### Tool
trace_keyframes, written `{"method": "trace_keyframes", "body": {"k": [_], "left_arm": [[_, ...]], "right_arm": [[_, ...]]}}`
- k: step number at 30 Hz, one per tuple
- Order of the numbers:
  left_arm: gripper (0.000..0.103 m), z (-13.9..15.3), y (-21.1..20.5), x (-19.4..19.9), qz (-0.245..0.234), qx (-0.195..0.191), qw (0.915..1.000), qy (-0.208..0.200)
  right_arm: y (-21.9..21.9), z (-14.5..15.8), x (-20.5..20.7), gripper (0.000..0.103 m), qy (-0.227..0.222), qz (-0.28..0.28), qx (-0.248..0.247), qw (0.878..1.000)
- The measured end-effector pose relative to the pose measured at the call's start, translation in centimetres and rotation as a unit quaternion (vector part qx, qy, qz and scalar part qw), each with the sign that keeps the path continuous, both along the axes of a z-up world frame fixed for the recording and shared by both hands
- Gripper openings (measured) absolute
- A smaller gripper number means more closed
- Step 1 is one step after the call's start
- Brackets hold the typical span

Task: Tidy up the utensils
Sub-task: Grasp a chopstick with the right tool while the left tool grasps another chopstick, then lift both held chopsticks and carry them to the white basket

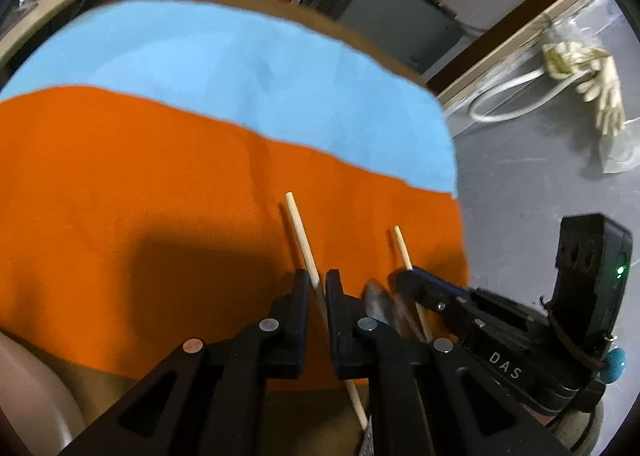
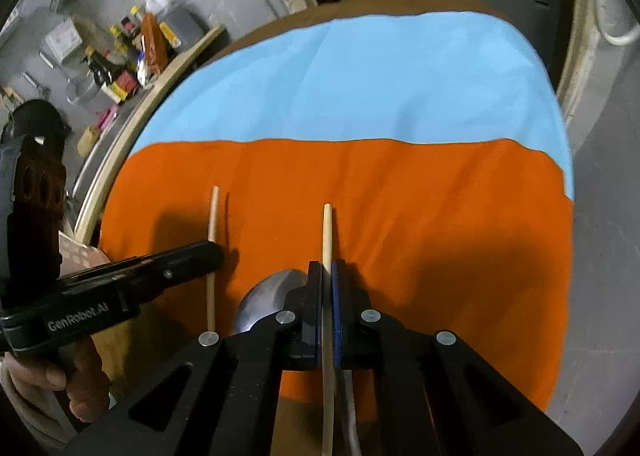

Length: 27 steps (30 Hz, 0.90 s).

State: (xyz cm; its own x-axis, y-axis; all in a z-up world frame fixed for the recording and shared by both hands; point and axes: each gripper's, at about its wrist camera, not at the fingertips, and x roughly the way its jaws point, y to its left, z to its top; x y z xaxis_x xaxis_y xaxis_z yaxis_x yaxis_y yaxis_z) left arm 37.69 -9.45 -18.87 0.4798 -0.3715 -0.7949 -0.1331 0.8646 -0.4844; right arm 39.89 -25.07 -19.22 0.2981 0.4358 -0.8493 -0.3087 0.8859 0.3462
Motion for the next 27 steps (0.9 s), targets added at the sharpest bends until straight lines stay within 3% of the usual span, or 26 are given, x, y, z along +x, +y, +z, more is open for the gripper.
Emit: {"method": "trace_keyframes", "body": {"k": [7,16,23,27], "left_arm": [[0.005,4.7,0.1,-3.7,-0.006,0.009,0.9962,-0.086],[0.005,11.9,1.8,-9.9,-0.026,0.022,0.9737,-0.225],[0.005,16.3,5.5,-12.3,-0.022,0.022,0.9602,-0.278],[0.005,18.3,8.1,-13.9,-0.010,0.032,0.9541,-0.297]], "right_arm": [[-1.7,4.5,-3.6,0.004,-0.059,-0.051,0.097,0.992],[-0.8,12.1,-9.1,0.004,-0.204,-0.065,0.132,0.968],[1.9,16.8,-11.7,0.004,-0.293,-0.062,0.174,0.938],[4.7,18.6,-12.3,0.004,-0.314,-0.051,0.188,0.929]]}}
